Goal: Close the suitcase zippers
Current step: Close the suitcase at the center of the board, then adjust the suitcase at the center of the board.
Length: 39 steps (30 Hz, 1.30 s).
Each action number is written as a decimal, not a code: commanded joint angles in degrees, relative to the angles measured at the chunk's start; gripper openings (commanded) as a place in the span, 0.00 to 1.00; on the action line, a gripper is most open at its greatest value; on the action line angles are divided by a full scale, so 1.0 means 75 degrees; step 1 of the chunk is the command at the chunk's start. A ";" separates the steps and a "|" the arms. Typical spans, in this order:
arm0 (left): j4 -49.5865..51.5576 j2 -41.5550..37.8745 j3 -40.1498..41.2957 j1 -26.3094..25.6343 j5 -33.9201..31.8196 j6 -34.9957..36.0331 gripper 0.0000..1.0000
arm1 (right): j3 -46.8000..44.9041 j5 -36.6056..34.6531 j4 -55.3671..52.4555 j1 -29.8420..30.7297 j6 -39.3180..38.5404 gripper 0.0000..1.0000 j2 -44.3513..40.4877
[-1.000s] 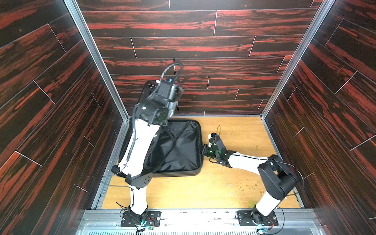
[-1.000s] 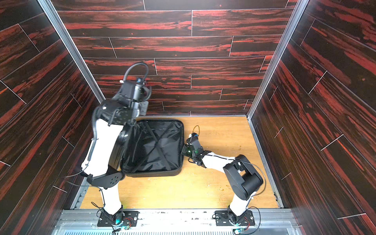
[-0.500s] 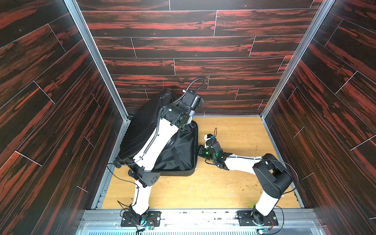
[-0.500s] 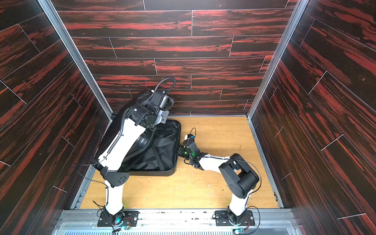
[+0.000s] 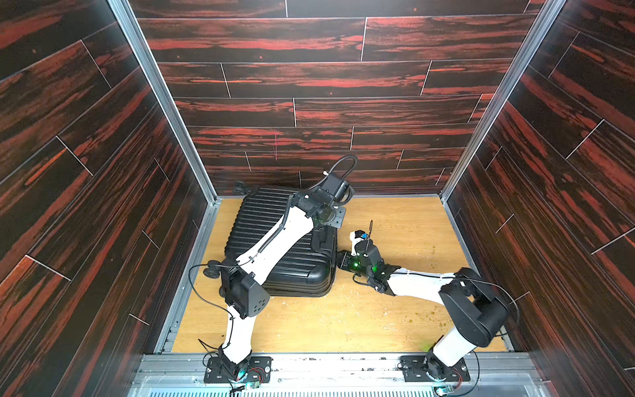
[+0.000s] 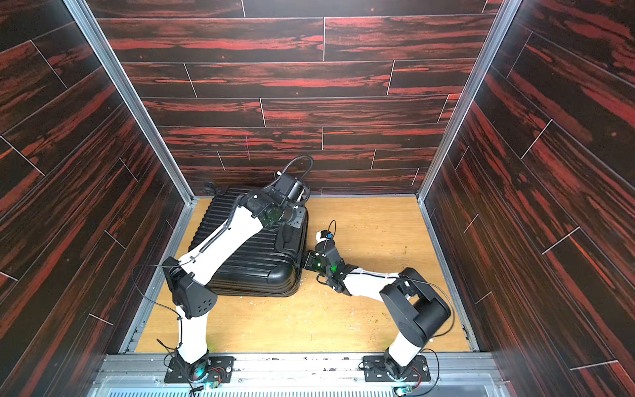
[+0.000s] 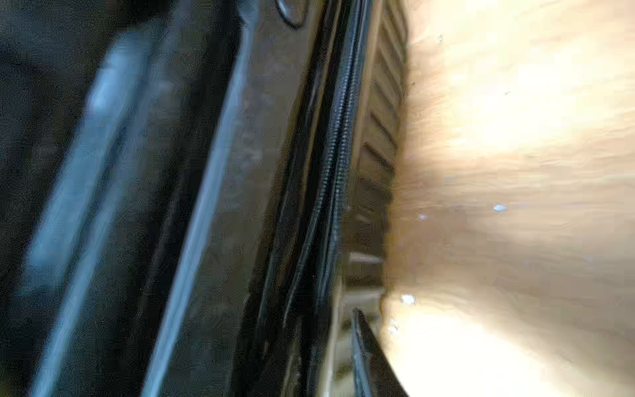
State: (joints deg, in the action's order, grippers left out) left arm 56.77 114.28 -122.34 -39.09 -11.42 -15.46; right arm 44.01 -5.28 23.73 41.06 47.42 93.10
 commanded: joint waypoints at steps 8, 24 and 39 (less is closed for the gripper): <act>0.0012 -0.0331 0.0741 -0.0255 -0.0216 -0.0524 0.42 | -0.1043 -0.0411 -0.1056 -0.1531 -0.0774 0.32 -0.1751; 0.1695 0.1432 -0.0803 -0.0261 -0.0488 -0.0376 0.41 | -0.1023 -0.0379 -0.1799 -0.2167 -0.1274 0.34 -0.2332; 0.1016 0.0885 -0.0023 -0.0493 0.2458 0.2069 0.10 | -0.1274 0.0270 -0.2409 -0.4023 -0.1989 0.34 -0.3058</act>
State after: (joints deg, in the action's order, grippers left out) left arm 63.72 123.79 -125.75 -40.75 -5.02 -12.69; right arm 35.22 -5.61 8.08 13.89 35.27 72.84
